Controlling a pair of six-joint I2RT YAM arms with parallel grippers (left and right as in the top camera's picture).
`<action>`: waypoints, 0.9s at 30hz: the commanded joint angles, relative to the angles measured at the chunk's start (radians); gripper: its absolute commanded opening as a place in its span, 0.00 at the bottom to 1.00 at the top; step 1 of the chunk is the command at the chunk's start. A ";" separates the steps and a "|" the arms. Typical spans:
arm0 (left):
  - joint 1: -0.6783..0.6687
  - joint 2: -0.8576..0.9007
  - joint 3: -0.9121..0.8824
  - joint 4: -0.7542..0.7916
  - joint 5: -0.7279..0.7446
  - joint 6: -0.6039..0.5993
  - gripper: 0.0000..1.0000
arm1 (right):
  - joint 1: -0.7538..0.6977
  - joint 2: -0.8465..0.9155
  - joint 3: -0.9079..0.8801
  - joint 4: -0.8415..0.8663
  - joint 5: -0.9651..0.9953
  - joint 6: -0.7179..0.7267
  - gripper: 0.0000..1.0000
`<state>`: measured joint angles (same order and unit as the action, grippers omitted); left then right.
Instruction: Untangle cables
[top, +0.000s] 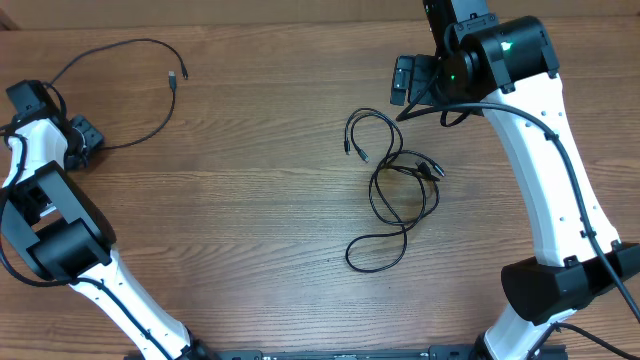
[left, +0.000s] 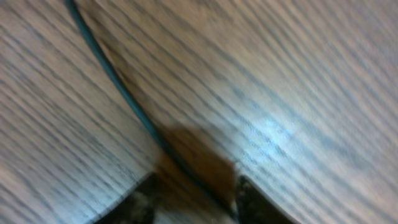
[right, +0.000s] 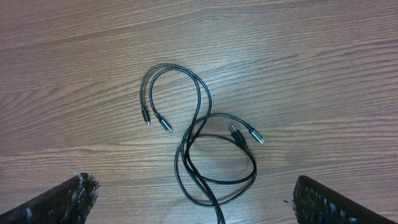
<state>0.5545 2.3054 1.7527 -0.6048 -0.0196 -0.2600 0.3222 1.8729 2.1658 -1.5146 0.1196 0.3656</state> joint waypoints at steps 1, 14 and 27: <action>0.001 0.045 -0.018 -0.010 0.055 -0.010 0.33 | -0.001 -0.017 0.013 0.002 0.011 0.000 1.00; -0.008 0.093 -0.032 -0.011 0.081 -0.008 0.33 | -0.001 -0.017 0.013 0.002 0.011 0.000 1.00; -0.008 0.153 0.027 0.064 0.316 -0.010 0.04 | -0.001 -0.018 0.013 0.002 0.011 0.000 1.00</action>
<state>0.5587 2.3474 1.7809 -0.5320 0.1005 -0.2626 0.3225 1.8729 2.1658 -1.5143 0.1192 0.3656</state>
